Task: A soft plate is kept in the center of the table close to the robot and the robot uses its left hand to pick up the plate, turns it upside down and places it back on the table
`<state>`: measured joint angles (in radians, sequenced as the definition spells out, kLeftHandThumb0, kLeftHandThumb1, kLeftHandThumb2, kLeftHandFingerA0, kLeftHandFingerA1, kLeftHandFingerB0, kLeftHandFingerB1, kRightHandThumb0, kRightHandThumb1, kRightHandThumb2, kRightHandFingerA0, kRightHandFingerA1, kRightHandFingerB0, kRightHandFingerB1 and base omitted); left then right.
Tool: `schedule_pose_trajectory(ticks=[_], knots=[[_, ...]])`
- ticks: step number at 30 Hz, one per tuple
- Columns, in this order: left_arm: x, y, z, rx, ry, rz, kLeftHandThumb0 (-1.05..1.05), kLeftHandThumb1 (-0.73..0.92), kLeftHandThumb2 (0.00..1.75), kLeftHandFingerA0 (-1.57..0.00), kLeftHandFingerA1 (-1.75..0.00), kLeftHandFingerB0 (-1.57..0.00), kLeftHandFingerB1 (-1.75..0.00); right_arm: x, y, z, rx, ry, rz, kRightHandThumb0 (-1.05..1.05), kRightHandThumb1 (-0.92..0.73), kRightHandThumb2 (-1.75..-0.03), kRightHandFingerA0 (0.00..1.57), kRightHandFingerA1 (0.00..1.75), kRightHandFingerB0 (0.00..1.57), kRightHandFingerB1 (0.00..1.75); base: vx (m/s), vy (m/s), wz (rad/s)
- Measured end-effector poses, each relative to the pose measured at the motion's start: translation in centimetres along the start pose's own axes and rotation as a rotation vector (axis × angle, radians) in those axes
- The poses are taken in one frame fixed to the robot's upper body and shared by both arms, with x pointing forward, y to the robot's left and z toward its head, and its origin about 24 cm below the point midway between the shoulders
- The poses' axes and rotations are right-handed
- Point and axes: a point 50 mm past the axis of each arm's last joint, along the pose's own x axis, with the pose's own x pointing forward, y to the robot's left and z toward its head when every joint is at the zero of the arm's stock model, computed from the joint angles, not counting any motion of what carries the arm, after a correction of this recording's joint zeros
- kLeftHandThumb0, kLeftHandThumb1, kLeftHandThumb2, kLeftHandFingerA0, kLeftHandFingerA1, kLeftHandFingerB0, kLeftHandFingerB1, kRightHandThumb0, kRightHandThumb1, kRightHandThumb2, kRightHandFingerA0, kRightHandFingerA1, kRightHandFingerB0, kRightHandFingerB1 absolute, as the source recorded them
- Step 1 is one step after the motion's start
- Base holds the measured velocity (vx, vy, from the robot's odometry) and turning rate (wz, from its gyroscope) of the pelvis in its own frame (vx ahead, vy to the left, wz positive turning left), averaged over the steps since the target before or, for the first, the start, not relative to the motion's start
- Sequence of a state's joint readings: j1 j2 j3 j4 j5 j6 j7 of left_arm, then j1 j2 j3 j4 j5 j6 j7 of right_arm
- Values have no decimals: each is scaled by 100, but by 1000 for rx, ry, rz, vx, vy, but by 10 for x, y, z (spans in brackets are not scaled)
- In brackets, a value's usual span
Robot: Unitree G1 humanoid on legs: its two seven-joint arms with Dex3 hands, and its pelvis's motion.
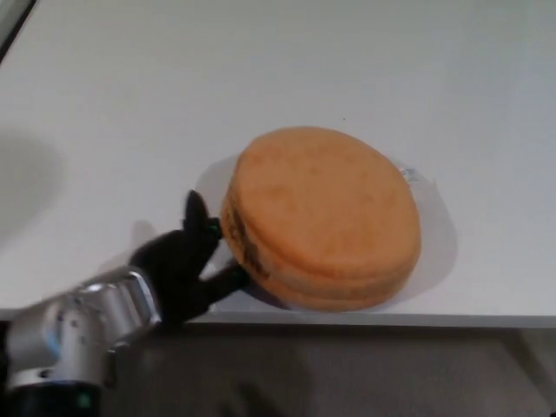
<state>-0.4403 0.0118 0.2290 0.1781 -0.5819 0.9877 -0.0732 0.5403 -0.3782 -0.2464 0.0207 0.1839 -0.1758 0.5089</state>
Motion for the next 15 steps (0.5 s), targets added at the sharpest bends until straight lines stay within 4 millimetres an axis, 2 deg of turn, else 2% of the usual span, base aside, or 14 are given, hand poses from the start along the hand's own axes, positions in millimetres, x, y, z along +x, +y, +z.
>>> schedule_pose_trajectory(ticks=[1,2,3,4,5,9,10,11,13,14,15], knots=[[-3,1,4,13,-6,-3,-105,92,75,0,0,0,0,0,0,0,1,1,1,-81,-90,-68,69,44,38,33,0,0,0],[-8,3,9,32,-15,-5,-105,92,75,0,0,0,0,0,0,0,3,2,1,-81,-90,-68,69,44,38,33,0,0,0],[-11,3,12,45,-24,-7,-105,92,73,0,0,0,0,0,0,0,3,4,1,-79,-73,-110,60,58,30,48,0,0,0],[-14,3,15,61,-33,-9,-105,80,119,0,-12,0,0,0,0,-1,4,5,1,-78,-72,-110,57,58,29,48,0,0,0],[-21,3,21,96,-51,-13,-105,80,120,0,-16,0,0,1,0,0,5,6,1,-82,-89,-68,66,42,38,32,0,0,0],[-40,6,29,206,-85,-11,-104,75,117,0,-14,0,0,1,0,-1,7,12,2,-82,-90,-69,65,43,36,32,0,0,0],[-44,8,30,223,-91,-10,-105,92,68,0,0,0,0,1,0,-1,7,12,2,-83,-89,-68,64,41,36,32,0,0,0],[-49,10,30,237,-97,-7,-105,92,74,0,0,0,0,1,0,-1,8,13,3,-82,-90,-68,67,43,36,32,0,0,0],[-57,14,29,265,-111,1,-101,92,76,0,0,0,0,1,0,-1,8,13,4,-82,-90,-69,67,43,37,32,0,0,0],[-61,14,28,284,-122,3,-105,85,124,0,-12,0,0,2,0,-1,9,14,4,-82,-90,-69,66,43,36,32,0,0,0],[-64,14,27,299,-129,7,-105,85,124,0,-12,0,0,2,0,-1,9,14,4,-82,-90,-69,66,43,36,32,0,0,0]])
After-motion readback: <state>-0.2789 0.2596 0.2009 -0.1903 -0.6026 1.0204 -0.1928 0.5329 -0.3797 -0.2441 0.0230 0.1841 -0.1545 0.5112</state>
